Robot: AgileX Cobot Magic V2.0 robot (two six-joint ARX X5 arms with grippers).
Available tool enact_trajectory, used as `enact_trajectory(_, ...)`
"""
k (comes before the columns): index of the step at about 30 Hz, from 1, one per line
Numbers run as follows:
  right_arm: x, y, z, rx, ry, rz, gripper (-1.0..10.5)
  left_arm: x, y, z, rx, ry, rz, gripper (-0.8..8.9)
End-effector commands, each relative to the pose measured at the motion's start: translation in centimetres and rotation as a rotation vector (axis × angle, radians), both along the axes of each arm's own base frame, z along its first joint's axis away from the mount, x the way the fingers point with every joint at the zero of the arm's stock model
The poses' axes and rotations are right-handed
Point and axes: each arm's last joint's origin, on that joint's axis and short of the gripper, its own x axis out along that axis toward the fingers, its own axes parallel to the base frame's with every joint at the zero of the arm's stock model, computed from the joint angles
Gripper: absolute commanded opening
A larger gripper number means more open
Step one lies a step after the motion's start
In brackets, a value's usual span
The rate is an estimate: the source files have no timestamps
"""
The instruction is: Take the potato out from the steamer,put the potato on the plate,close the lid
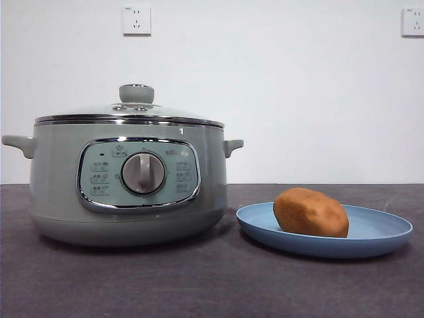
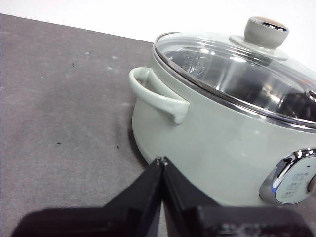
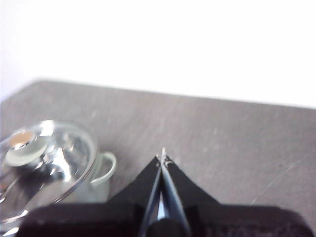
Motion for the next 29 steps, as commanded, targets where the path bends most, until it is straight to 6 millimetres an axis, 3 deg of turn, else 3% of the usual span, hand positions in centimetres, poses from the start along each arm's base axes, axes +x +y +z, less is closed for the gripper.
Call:
enact_trajectory(1,-0.1,-0.6,-5.8,0.042,0.004,-0.055,0.0,0.1,0.0,-0.4,-0.002,0.012,0.006,-0.03)
enact_trajectory(6,-0.8,-1.8,-13.2,0.151,0.013,-0.157,0.0,0.1,0.0,-0.4,-0.002,0.012,0.006,-0.03)
enact_trajectory(13,-1.3,-2.4,-19.0,0.211,0.059,-0.224,0.0,0.1,0.0,-0.4,-0.002,0.012,0.006,-0.03)
enact_trajectory(17,-1.5,-2.5,-20.3,0.212,0.052,-0.224,0.0,0.1,0.0,-0.4,-0.002,0.012,0.006,-0.03)
enact_trajectory(29,-2.2,-2.5,-21.4,0.225,0.047,-0.226,0.0,0.1,0.0,-0.4,-0.002,0.012,0.006,-0.03)
